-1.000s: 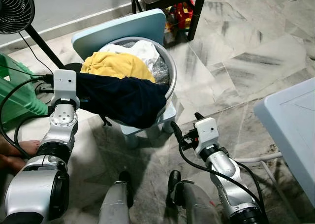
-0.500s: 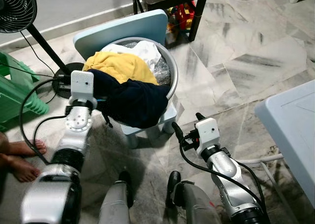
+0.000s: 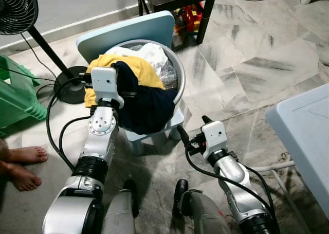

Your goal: Hang hanger

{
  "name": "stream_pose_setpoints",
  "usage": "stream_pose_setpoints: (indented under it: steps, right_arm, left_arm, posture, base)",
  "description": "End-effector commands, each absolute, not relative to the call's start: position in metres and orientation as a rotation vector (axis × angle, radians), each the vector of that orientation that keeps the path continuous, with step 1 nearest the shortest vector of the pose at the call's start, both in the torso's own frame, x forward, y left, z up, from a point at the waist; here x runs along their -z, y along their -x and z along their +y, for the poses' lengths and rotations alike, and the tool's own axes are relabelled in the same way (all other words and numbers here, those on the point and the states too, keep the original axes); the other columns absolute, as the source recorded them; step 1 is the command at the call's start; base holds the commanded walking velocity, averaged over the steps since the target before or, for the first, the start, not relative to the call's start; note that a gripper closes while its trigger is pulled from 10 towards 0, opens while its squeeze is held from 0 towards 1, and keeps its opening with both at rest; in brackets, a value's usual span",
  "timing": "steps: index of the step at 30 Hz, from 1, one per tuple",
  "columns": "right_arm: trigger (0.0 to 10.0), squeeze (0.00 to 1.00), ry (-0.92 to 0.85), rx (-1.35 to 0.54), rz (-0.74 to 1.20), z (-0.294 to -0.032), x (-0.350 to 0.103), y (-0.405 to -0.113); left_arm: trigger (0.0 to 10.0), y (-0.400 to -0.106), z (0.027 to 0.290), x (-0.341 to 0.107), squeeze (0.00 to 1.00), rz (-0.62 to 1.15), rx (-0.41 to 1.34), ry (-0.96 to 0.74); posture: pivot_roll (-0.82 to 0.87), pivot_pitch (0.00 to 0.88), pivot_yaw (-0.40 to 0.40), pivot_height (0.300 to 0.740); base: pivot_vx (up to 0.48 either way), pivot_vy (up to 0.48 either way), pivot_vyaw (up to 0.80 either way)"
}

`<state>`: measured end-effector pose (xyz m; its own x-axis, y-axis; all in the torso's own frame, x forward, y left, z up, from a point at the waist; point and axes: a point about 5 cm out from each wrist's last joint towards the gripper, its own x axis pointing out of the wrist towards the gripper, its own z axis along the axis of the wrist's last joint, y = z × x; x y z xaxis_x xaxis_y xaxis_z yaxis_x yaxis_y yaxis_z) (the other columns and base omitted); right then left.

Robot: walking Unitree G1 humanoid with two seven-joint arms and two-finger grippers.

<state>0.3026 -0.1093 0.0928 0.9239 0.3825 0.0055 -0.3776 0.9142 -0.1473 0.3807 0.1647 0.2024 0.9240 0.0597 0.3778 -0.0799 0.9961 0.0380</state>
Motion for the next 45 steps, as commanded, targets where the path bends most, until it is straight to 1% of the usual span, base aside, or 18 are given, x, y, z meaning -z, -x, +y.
stream_pose_setpoints:
  steps: [1, 3, 4, 5, 11, 12, 13, 16, 21, 28, 32, 34, 40, 41, 42, 43, 44, 45]
  right_arm:
    - [10.0, 0.00, 0.142, -0.400, 0.002, -0.109, -0.082, -0.296]
    - [10.0, 0.00, 0.142, -0.402, 0.002, -0.109, -0.082, -0.295]
    - [10.0, 0.00, 0.142, -0.404, 0.003, -0.109, -0.081, -0.295]
    - [10.0, 0.00, 0.142, -0.405, 0.006, -0.109, -0.081, -0.294]
    - [10.0, 0.00, 0.144, -0.407, 0.009, -0.109, -0.080, -0.294]
    - [10.0, 0.00, 0.145, -0.405, 0.008, -0.110, -0.080, -0.295]
    - [10.0, 0.00, 0.145, -0.404, 0.008, -0.110, -0.080, -0.295]
    - [10.0, 0.00, 0.145, -0.402, 0.007, -0.110, -0.080, -0.295]
    - [10.0, 0.00, 0.143, -0.399, 0.011, -0.110, -0.079, -0.293]
    - [10.0, 0.00, 0.143, -0.394, 0.010, -0.111, -0.080, -0.295]
    - [10.0, 0.00, 0.144, -0.395, 0.009, -0.111, -0.080, -0.296]
    - [10.0, 0.00, 0.143, -0.392, 0.011, -0.111, -0.080, -0.296]
    - [10.0, 0.00, 0.141, -0.390, 0.011, -0.111, -0.080, -0.297]
    - [10.0, 0.00, 0.141, -0.390, 0.011, -0.111, -0.080, -0.297]
    - [10.0, 0.00, 0.142, -0.388, 0.010, -0.112, -0.080, -0.297]
    - [10.0, 0.00, 0.142, -0.388, 0.010, -0.112, -0.080, -0.297]
    - [10.0, 0.00, 0.142, -0.386, 0.010, -0.112, -0.080, -0.297]
    - [10.0, 0.00, 0.142, -0.385, 0.010, -0.113, -0.080, -0.298]
  left_arm:
    - [10.0, -0.380, 0.189, -0.182, 0.00, -0.277, -0.135, -0.109]
    - [10.0, -0.378, 0.192, -0.174, 0.00, -0.243, -0.130, -0.126]
    - [10.0, -0.375, 0.192, -0.164, 0.06, -0.205, -0.110, -0.144]
    - [10.0, -0.372, 0.191, -0.154, 1.00, -0.173, -0.076, -0.187]
    - [10.0, -0.362, 0.187, -0.125, 1.00, -0.060, 0.039, -0.327]
    - [10.0, -0.359, 0.192, -0.114, 1.00, -0.003, 0.062, -0.436]
    - [10.0, -0.357, 0.198, -0.110, 1.00, 0.027, 0.056, -0.480]
    - [10.0, -0.356, 0.205, -0.106, 1.00, 0.050, 0.048, -0.510]
    - [10.0, -0.355, 0.216, -0.112, 1.00, 0.024, 0.006, -0.567]
    - [10.0, -0.352, 0.218, -0.123, 1.00, -0.084, -0.019, -0.614]
    - [10.0, -0.349, 0.218, -0.127, 1.00, -0.130, 0.036, -0.677]
    - [10.0, -0.345, 0.219, -0.129, 1.00, -0.153, 0.121, -0.810]
    - [10.0, -0.335, 0.216, -0.132, 1.00, -0.214, 0.306, -0.955]
    - [10.0, -0.335, 0.216, -0.132, 1.00, -0.214, 0.306, -0.955]
    - [10.0, -0.331, 0.215, -0.131, 0.95, -0.211, 0.361, -0.987]
    - [10.0, -0.330, 0.216, -0.130, 0.95, -0.211, 0.376, -1.004]
    - [10.0, -0.329, 0.217, -0.130, 0.67, -0.215, 0.373, -1.008]
    - [10.0, -0.328, 0.219, -0.131, 0.67, -0.213, 0.359, -0.992]
  posture:
    - [0.07, 0.294, -0.029, 0.740]
    - [0.07, 0.294, -0.029, 0.740]
    - [0.07, 0.296, -0.029, 0.740]
    - [0.07, 0.301, -0.029, 0.740]
    - [0.07, 0.303, -0.028, 0.740]
    - [0.07, 0.305, -0.026, 0.740]
    - [0.07, 0.306, -0.022, 0.740]
    - [0.07, 0.305, -0.024, 0.740]
    - [0.07, 0.304, -0.020, 0.740]
    - [0.07, 0.302, -0.021, 0.740]
    - [0.07, 0.303, -0.020, 0.740]
    - [0.08, 0.304, -0.018, 0.740]
    - [0.08, 0.303, -0.012, 0.740]
    - [0.08, 0.303, -0.012, 0.740]
    - [0.08, 0.303, -0.011, 0.740]
    - [0.08, 0.303, -0.011, 0.740]
    - [0.09, 0.303, -0.009, 0.740]
    - [0.09, 0.303, -0.008, 0.740]
  base:
    - [0.000, 0.000, 0.00]
    - [0.000, 0.000, 0.00]
    - [0.000, 0.000, 0.00]
    - [0.000, 0.000, 0.00]
    - [0.000, 0.000, 0.00]
    - [0.000, 0.000, 0.00]
    - [0.000, 0.000, 0.00]
    - [0.000, 0.000, 0.00]
    - [0.000, 0.000, 0.00]
    - [0.000, 0.000, 0.00]
    - [0.000, 0.000, 0.00]
    - [0.000, 0.000, 0.00]
    - [0.000, 0.000, 0.00]
    - [0.000, 0.000, 0.00]
    - [0.000, 0.000, 0.00]
    - [0.000, 0.000, 0.00]
    - [0.000, 0.000, 0.00]
    - [0.000, 0.000, 0.00]
